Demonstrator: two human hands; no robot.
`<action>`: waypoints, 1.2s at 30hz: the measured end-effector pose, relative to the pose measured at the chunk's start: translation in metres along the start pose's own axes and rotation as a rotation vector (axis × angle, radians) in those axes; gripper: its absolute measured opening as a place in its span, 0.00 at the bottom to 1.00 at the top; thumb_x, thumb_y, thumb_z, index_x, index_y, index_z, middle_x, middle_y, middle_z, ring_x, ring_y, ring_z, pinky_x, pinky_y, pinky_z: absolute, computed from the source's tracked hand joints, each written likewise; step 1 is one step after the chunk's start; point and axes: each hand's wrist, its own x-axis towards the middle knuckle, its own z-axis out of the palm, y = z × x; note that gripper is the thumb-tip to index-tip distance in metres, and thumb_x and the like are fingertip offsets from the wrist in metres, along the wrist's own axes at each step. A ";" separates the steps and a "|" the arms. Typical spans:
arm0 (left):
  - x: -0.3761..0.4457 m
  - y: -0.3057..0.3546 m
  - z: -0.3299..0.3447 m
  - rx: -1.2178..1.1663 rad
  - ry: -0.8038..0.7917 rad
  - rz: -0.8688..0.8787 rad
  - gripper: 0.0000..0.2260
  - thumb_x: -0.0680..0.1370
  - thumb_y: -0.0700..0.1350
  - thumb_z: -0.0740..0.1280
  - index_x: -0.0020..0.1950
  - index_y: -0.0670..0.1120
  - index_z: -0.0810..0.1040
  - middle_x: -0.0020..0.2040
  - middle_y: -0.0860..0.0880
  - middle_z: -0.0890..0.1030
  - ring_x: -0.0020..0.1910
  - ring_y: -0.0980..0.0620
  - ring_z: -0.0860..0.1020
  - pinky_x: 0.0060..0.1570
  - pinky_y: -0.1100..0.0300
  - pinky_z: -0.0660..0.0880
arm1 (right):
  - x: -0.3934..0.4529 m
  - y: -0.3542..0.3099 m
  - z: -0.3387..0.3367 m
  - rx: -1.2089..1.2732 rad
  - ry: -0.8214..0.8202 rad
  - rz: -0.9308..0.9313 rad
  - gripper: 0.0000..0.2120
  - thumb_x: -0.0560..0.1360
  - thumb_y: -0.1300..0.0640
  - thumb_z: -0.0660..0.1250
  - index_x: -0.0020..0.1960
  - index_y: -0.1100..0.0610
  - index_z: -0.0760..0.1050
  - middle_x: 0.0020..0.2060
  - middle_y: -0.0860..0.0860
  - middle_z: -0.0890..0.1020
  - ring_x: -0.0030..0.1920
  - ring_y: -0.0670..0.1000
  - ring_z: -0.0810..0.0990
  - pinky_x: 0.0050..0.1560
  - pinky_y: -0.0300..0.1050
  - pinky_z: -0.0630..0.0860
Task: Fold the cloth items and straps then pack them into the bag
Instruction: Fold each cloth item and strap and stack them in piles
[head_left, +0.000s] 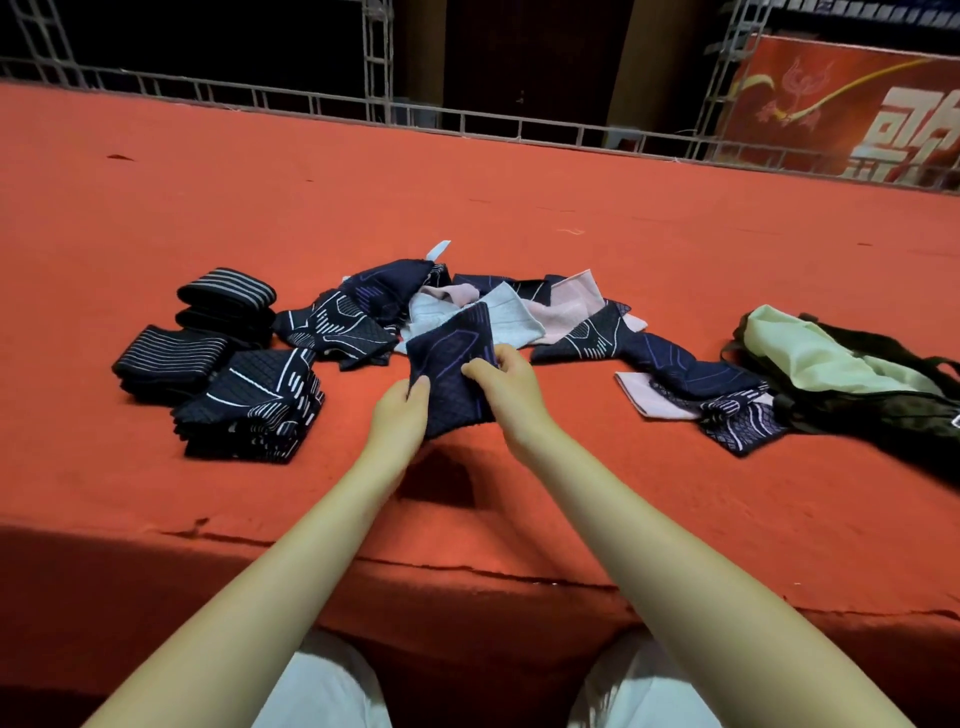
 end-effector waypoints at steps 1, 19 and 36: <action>0.004 0.001 -0.016 -0.005 0.052 0.003 0.11 0.82 0.45 0.55 0.48 0.44 0.75 0.44 0.49 0.76 0.47 0.50 0.73 0.40 0.60 0.64 | 0.004 -0.005 0.012 0.001 -0.013 0.000 0.08 0.73 0.63 0.66 0.38 0.55 0.69 0.36 0.50 0.74 0.40 0.49 0.72 0.42 0.44 0.68; 0.070 -0.086 -0.193 0.616 0.297 -0.081 0.16 0.76 0.43 0.65 0.63 0.46 0.78 0.60 0.41 0.79 0.60 0.39 0.75 0.57 0.51 0.72 | 0.024 0.028 0.204 -0.264 -0.144 0.084 0.20 0.70 0.54 0.68 0.28 0.53 0.59 0.26 0.52 0.71 0.36 0.61 0.81 0.40 0.57 0.78; 0.030 -0.008 -0.099 0.393 0.173 0.299 0.13 0.75 0.39 0.63 0.58 0.47 0.79 0.53 0.46 0.75 0.48 0.51 0.75 0.56 0.55 0.72 | 0.028 0.061 0.076 0.190 0.047 0.298 0.05 0.80 0.61 0.55 0.48 0.58 0.69 0.34 0.53 0.73 0.25 0.49 0.72 0.19 0.34 0.66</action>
